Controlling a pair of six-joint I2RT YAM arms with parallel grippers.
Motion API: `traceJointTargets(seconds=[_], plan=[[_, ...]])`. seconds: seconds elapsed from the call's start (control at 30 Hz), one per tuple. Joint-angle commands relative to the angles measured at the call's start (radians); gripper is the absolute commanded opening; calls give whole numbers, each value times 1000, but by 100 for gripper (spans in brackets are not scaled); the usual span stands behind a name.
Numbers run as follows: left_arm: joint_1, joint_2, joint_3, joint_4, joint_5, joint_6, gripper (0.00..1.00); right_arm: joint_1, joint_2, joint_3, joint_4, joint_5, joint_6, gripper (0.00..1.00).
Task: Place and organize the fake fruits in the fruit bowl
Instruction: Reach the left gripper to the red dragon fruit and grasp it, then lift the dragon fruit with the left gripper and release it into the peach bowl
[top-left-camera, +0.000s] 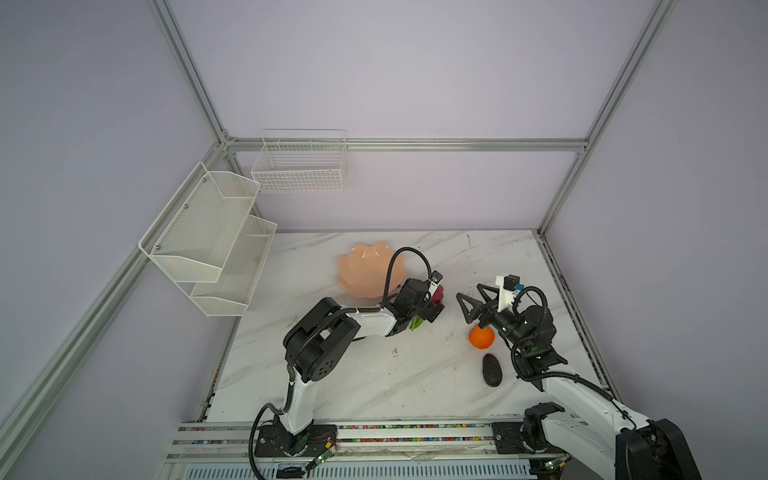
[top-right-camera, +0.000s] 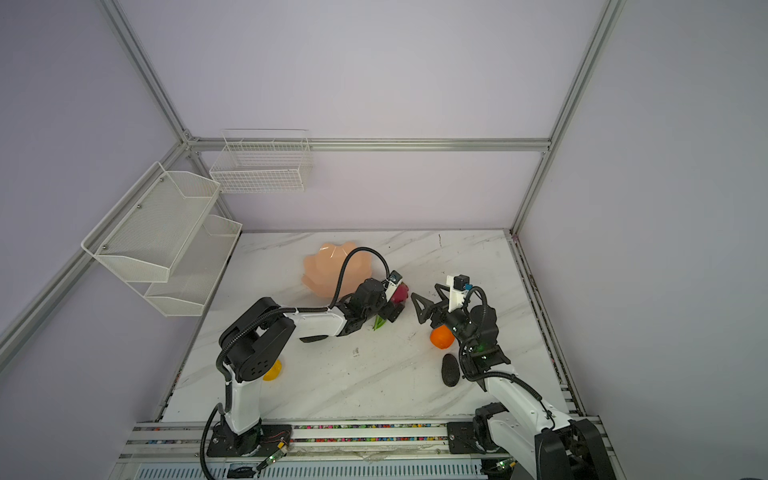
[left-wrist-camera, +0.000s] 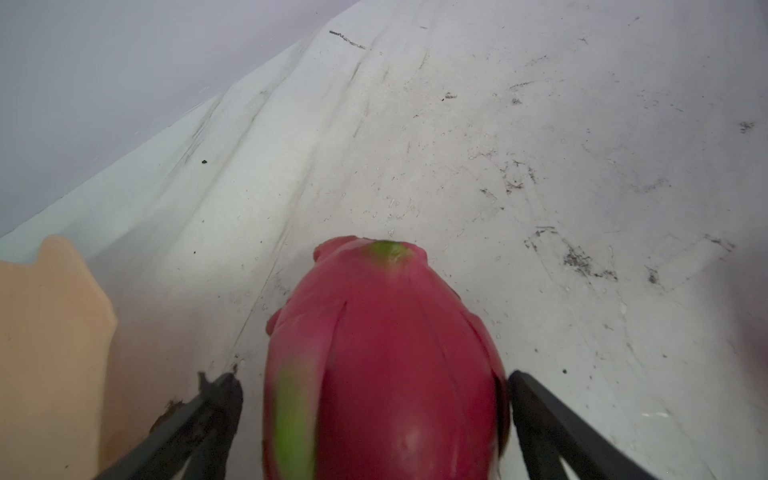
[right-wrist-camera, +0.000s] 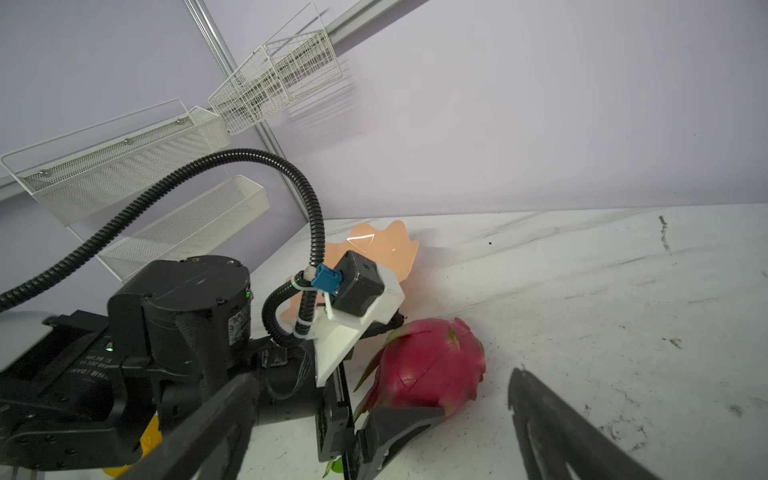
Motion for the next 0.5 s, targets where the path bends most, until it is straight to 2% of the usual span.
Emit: traceJointTargets(seconds=[0.0, 0.2, 0.47], plan=[[8, 12, 96, -12, 33, -5, 100, 5, 4, 23, 25, -12, -9, 97], [10, 25, 105, -33, 46, -32, 100, 5, 14, 24, 24, -10, -13, 97], [10, -107, 27, 44, 35, -46, 79, 5, 25, 25, 29, -8, -15, 97]])
